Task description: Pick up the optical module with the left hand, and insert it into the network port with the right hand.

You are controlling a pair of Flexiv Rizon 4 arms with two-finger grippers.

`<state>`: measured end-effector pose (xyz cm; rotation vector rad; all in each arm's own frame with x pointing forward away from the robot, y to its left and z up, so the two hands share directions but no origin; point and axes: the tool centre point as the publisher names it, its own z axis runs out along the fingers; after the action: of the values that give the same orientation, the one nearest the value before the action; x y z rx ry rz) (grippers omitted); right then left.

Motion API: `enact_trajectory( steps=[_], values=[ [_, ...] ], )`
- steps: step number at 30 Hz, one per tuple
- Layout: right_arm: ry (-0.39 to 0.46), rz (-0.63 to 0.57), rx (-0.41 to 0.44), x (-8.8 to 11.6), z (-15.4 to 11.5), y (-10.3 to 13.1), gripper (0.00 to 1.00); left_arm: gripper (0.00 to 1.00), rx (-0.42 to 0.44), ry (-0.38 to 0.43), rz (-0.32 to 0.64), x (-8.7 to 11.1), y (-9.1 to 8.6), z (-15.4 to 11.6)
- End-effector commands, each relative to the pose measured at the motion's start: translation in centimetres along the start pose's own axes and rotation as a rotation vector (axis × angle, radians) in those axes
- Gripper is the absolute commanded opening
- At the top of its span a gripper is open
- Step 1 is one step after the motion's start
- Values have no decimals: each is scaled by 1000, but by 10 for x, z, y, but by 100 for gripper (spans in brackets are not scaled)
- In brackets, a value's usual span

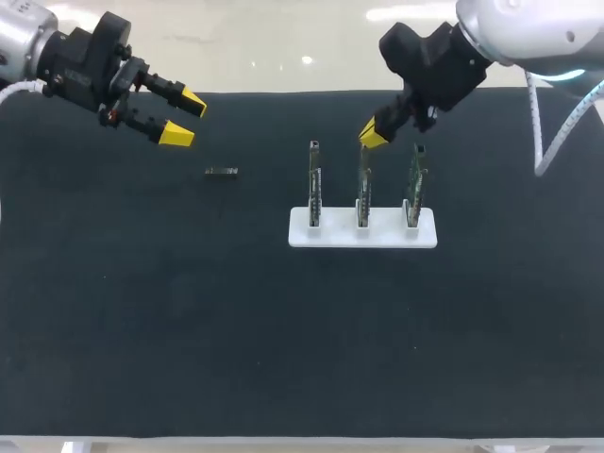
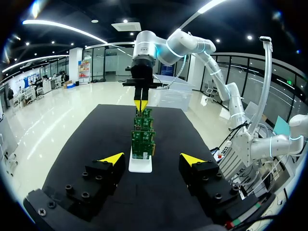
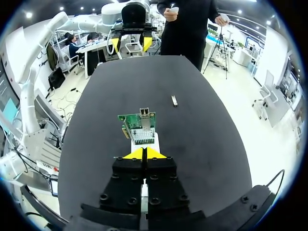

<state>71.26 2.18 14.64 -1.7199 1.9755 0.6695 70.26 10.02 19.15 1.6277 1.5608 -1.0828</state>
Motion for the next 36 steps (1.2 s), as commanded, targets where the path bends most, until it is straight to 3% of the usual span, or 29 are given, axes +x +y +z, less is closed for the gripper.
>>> enact_trajectory(
  steps=[1,13,21,28,36],
  values=[
    [28,3,-1,3,17,-2,0,100,1,3,-1,0,1,0],
    [64,14,10,-1,12,-1,0,100,1,3,-1,0,1,0],
    [11,-1,-15,-14,-11,-5,0,100,1,3,-1,0,1,0],
    [29,-28,-13,-26,-37,-11,0,100,1,3,-1,0,1,0],
    [-23,-36,-20,-23,-65,-10,0,100,1,3,-1,0,1,0]
  ],
)
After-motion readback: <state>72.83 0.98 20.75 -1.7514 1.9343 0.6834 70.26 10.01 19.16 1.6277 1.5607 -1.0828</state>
